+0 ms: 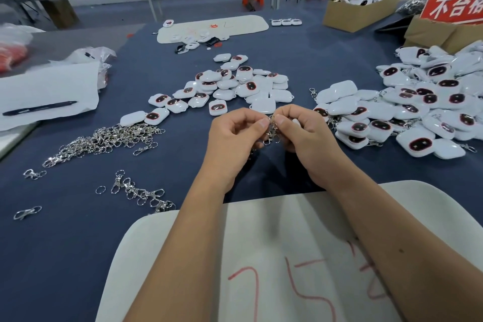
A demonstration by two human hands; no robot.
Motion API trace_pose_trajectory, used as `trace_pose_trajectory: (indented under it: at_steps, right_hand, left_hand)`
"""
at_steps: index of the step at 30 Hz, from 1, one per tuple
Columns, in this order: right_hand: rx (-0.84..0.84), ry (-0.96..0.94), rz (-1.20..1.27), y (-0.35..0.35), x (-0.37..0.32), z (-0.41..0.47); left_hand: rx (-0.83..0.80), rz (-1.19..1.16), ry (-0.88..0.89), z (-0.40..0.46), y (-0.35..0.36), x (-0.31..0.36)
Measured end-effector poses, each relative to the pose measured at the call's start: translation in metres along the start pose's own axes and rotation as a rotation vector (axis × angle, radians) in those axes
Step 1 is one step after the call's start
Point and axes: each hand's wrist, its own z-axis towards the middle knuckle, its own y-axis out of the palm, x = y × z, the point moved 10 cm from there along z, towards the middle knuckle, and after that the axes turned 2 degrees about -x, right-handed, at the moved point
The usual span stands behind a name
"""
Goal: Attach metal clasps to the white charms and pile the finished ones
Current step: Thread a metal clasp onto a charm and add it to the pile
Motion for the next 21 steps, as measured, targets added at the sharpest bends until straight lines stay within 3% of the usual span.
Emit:
trace_pose_trajectory:
  at_steps: [13, 21]
  right_hand:
    - [-0.071, -0.019, -0.047, 0.007, -0.005, -0.003]
    - [-0.127, 0.083, 0.073, 0.012, 0.003, -0.002]
  left_hand:
    - [-0.053, -0.017, 0.031, -0.001, 0.003, 0.004]
    - [0.014, 0.099, 0.116, -0.002, -0.003, 0.012]
